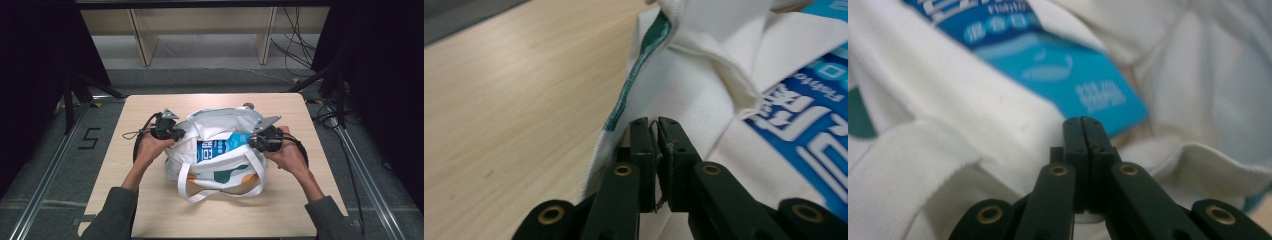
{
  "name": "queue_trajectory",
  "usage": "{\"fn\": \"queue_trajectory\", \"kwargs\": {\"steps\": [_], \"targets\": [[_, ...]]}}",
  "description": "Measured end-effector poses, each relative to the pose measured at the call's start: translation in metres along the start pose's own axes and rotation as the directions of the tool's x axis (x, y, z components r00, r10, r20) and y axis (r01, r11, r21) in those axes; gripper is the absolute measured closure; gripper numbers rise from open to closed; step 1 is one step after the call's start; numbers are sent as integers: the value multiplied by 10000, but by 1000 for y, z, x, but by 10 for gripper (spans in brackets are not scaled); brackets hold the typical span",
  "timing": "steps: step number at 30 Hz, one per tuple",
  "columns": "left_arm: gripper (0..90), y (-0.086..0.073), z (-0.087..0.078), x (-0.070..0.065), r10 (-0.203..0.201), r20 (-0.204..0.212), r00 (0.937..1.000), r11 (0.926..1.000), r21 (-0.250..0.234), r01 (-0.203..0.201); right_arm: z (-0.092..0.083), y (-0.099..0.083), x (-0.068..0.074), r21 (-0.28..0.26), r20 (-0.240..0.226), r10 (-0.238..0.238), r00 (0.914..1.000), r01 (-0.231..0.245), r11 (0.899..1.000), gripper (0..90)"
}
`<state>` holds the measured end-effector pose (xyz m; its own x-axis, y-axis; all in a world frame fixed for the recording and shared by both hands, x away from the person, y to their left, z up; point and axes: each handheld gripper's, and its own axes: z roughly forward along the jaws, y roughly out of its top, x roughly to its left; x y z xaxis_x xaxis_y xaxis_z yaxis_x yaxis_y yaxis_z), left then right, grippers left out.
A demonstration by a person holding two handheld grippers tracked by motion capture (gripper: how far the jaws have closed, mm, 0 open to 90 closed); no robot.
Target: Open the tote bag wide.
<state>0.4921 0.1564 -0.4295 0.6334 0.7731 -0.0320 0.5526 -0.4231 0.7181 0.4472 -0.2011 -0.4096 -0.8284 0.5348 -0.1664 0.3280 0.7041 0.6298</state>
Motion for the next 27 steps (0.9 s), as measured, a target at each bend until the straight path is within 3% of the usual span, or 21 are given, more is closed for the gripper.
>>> {"fn": "queue_trajectory", "kwargs": {"steps": [1,2,3,5,7,8,11,12,13,14,15,16,17,18,20,21,23,25,27], "targets": [[867,-2,2,4,-144,7,9999,9999,7,144,-2,-8,-1,71,76,108,9999,-109,9999,900],[890,-4,5,7,-192,-9,9998,9998,86,192,0,-24,0,702,-330,406,9986,-382,9968,900],[892,-7,8,9,-232,-119,9997,9994,257,235,3,-33,1,1007,-546,407,9977,-350,9943,900],[892,-7,6,9,-43,-245,9997,9993,359,52,4,-47,3,906,-1034,772,9916,-679,9936,900],[893,-7,6,10,-85,-301,9995,9995,308,95,2,-51,3,887,-1179,729,9904,-626,9941,900],[892,-8,4,11,-65,-112,9999,9992,390,70,-2,-52,4,942,-1231,899,9883,-785,9925,900],[879,-8,-1,9,-308,-73,9995,9994,144,310,-6,-48,8,830,-911,635,9938,-560,9950,900],[854,-6,-8,4,-108,21,9999,9999,-6,108,-13,-41,12,433,-512,661,9965,-639,9970,900],[846,-6,-8,4,-108,21,9999,9999,-6,108,-13,-41,12,433,-512,661,9965,-639,9970,900],[845,-4,-12,0,-68,109,9999,9998,-178,70,-23,-32,12,-679,-525,411,9978,-447,9967,900],[845,0,-18,-10,114,220,9997,9986,-517,-103,-26,-26,13,-995,-269,416,9988,-441,9941,900],[845,0,-18,-10,114,220,9997,9986,-517,-103,-26,-26,13,-995,-269,416,9988,-441,9941,900],[846,5,-22,-20,395,323,9987,9962,-785,-369,-27,-13,15,-1364,-177,306,9994,-327,9901,900],[847,5,-22,-20,395,323,9987,9962,-785,-369,-24,-7,16,-1533,-293,333,9990,-374,9875,900],[849,9,-22,-28,485,600,9970,9948,-926,-428,-20,-1,18,-1385,-462,286,9985,-347,9897,900],[855,11,-21,-28,622,737,9953,9945,-889,-556,-13,3,20,-1338,-533,39,9986,-110,9910,900],[880,12,-16,-30,265,1072,9939,9942,-1068,-150,1,5,29,-836,-755,-149,9970,86,9965,900],[889,12,-14,-29,266,1110,9935,9947,-1012,-154,1,3,30,-836,-959,-266,9950,185,9963,900],[894,14,-2,-24,143,1118,9936,9980,-634,-73,2,-6,40,-77,-1372,-321,9900,314,9995,900]]}}
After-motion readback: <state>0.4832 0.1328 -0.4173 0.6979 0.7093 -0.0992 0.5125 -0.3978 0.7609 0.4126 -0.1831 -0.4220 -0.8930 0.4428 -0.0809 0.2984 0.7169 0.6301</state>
